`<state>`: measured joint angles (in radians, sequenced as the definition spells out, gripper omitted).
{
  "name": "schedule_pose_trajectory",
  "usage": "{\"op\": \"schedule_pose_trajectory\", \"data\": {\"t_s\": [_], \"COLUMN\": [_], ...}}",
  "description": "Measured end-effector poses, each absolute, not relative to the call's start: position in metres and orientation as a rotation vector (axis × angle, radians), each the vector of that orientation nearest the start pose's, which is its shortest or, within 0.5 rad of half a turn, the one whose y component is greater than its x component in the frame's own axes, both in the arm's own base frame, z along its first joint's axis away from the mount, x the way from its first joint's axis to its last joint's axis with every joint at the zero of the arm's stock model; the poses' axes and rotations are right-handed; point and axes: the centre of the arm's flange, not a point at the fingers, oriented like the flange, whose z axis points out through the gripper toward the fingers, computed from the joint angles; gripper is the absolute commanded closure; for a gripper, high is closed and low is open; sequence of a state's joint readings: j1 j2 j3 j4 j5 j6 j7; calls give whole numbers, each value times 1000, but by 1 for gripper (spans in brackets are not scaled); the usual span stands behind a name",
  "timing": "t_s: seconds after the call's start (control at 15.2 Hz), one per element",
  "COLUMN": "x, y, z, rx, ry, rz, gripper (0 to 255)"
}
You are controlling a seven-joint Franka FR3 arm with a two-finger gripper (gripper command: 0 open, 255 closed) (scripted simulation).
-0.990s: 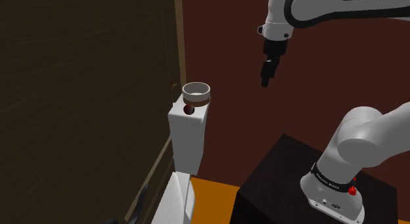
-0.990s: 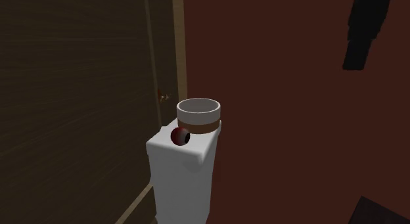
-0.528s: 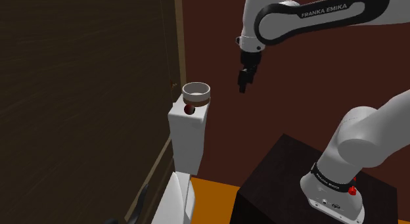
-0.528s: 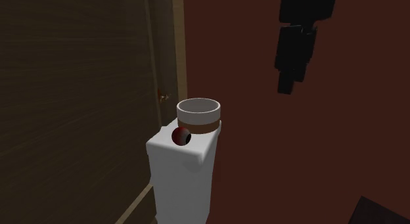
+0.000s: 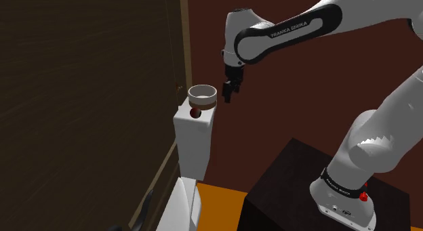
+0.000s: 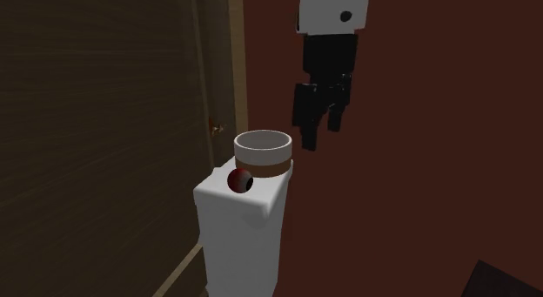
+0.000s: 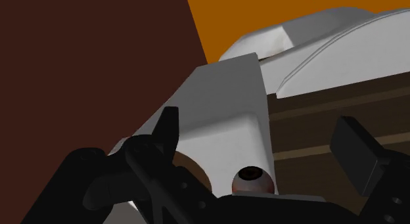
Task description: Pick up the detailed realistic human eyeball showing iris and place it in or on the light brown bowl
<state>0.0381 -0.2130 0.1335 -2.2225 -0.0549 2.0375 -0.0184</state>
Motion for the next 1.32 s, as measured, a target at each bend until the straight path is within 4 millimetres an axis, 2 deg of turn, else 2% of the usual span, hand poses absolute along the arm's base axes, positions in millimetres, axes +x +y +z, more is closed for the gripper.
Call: {"op": "schedule_pose_trajectory", "data": {"t_s": [0.26,0.66,1.06,1.32], "x": [521,583,641,650], "y": [98,132,155,156], "z": [442,403,364,345], "rx": [-3203,-3208,-3213,-3214], "ry": [-354,-376,-398,-401], "rz": [-78,-120,-158,-164], "gripper": [0,0,0,0]}}
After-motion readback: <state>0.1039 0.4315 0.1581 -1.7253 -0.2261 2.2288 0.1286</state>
